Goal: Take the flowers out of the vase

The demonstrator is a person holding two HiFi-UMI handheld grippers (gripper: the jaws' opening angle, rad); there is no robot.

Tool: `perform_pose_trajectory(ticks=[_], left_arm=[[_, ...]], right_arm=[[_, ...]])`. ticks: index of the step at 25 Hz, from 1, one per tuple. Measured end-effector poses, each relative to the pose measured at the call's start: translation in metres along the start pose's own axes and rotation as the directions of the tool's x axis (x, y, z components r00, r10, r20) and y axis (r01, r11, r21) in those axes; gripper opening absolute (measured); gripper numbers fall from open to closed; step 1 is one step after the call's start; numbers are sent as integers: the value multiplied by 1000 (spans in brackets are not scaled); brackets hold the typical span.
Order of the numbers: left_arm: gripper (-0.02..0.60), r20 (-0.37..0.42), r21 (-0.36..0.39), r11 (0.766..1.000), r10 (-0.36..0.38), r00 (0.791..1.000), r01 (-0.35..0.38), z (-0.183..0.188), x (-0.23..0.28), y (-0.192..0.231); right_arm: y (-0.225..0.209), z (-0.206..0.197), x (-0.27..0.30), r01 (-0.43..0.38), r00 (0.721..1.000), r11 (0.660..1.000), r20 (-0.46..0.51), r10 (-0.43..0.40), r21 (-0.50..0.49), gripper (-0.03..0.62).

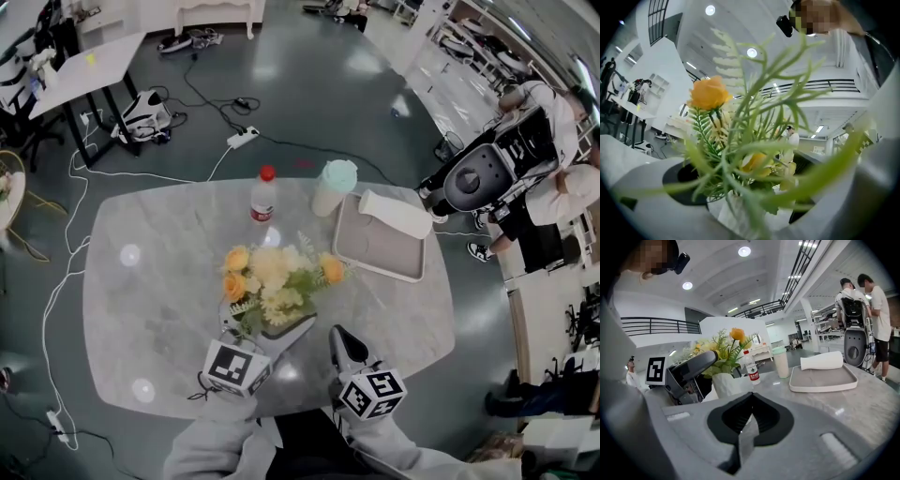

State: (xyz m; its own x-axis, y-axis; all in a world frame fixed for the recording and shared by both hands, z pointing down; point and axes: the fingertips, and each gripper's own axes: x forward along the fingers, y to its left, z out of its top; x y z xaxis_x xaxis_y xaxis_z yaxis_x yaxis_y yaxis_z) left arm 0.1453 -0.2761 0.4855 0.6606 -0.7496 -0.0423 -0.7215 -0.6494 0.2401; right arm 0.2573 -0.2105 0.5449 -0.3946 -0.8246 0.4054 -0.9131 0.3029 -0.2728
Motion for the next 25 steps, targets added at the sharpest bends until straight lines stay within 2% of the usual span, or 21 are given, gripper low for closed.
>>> perform_pose_trajectory(ticks=[4, 7, 12, 25], left_arm=[[564, 7, -3, 1000, 22, 1000, -22, 2, -1, 2], [481, 21, -17, 998, 58, 998, -57, 4, -4, 8], [391, 34, -45, 996, 82, 996, -81, 6, -7, 13], [221, 47, -105, 987, 128, 991, -122, 11, -13, 22]], right_arm=[[1, -1, 1, -1, 1000, 1000, -5, 1, -1, 0], [1, -2, 2, 1, 1000, 1000, -8, -1, -2, 0], [0, -1, 3, 6, 1000, 1000, -6, -6, -3, 0], [1, -2, 1, 14, 1000, 1000, -6, -14, 10, 0]])
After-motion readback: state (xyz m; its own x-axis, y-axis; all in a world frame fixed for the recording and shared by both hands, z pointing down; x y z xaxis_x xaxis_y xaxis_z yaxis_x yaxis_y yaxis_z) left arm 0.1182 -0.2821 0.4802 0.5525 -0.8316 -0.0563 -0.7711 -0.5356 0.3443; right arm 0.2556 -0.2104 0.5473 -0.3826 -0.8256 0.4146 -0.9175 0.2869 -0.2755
